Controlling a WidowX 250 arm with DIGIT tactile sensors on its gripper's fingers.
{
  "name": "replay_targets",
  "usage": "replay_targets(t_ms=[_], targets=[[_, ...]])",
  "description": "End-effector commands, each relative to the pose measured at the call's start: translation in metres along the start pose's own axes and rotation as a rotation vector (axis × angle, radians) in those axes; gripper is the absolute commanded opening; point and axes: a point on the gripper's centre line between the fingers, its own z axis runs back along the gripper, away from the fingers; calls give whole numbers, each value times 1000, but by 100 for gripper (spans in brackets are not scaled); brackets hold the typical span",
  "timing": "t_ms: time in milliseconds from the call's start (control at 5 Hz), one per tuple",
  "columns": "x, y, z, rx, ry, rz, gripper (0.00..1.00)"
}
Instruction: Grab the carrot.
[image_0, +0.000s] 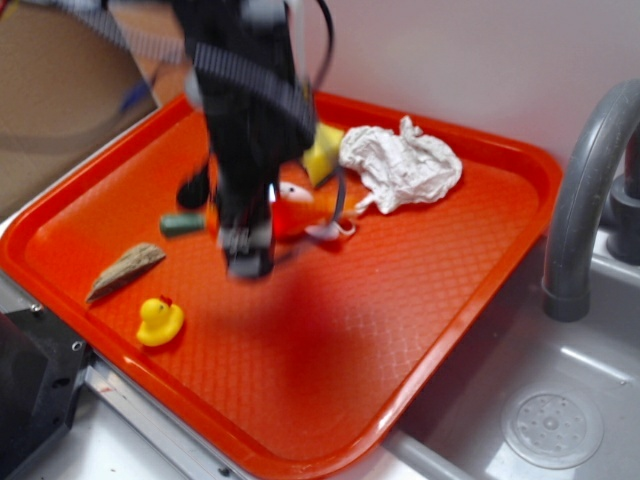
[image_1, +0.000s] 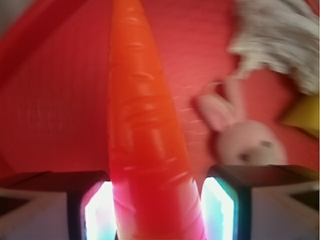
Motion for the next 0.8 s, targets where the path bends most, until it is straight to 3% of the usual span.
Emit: replay_targets(t_ms=[0,200,400,600], targets=[[-34,10,85,-4,-106,504,0],[-38,4,118,13,-138,756,0],[-37,-1,134,55,-121,864,0],[-37,2,116,41,-107,685,0]])
